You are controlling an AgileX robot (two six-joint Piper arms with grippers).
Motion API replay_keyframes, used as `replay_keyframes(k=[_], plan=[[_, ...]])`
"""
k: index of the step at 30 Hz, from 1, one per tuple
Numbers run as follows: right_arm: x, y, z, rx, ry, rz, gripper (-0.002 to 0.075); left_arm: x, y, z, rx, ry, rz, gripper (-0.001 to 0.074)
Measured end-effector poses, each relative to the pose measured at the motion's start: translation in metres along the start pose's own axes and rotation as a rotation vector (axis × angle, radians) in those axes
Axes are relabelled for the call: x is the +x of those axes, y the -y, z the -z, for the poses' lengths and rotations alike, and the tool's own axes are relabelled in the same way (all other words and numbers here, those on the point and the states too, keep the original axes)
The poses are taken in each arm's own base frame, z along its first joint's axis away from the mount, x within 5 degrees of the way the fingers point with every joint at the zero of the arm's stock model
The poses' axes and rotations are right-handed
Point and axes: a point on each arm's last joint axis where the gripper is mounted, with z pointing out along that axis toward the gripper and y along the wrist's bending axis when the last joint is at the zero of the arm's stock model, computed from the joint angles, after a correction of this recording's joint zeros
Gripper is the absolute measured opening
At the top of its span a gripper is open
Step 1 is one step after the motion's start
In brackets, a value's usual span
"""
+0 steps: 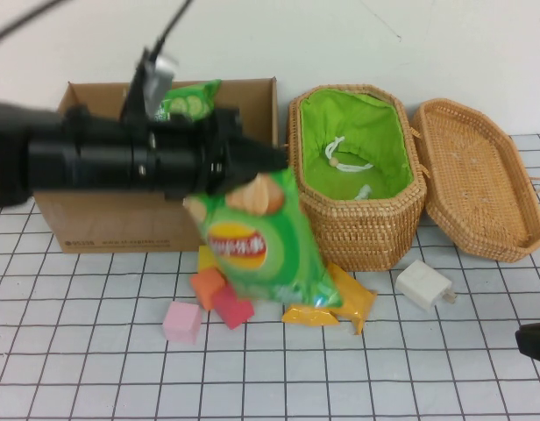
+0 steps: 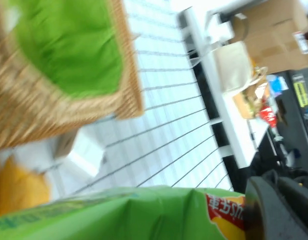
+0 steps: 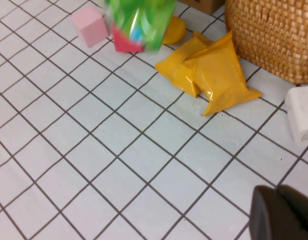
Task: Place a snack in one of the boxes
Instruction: Place the potato chip in the potato chip box
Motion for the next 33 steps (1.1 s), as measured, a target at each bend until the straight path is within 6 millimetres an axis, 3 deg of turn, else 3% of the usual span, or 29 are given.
replay_keyframes(k=[8, 12, 17, 21, 25, 33], plan=[[0.000, 0.000, 0.000, 0.000, 0.000, 0.000, -0.0001, -0.049, 0.062, 0.020, 0.077, 0.141, -0.192, 0.0001], [0.000, 0.000, 0.000, 0.000, 0.001, -0.002, -0.0001, -0.080, 0.089, 0.047, 0.072, 0.291, -0.275, 0.0001], [0.000, 0.000, 0.000, 0.000, 0.004, -0.004, -0.0001, -0.109, 0.103, 0.089, 0.042, 0.438, -0.330, 0.0001], [0.000, 0.000, 0.000, 0.000, 0.005, -0.004, -0.0001, -0.131, 0.091, 0.112, -0.003, 0.532, -0.327, 0.0001], [0.000, 0.000, 0.000, 0.000, 0.005, -0.003, -0.0001, -0.149, 0.064, 0.116, -0.044, 0.588, -0.289, 0.0001], [0.000, 0.000, 0.000, 0.000, 0.005, 0.003, -0.0001, -0.168, -0.008, 0.092, -0.181, 0.583, -0.314, 0.0001]])
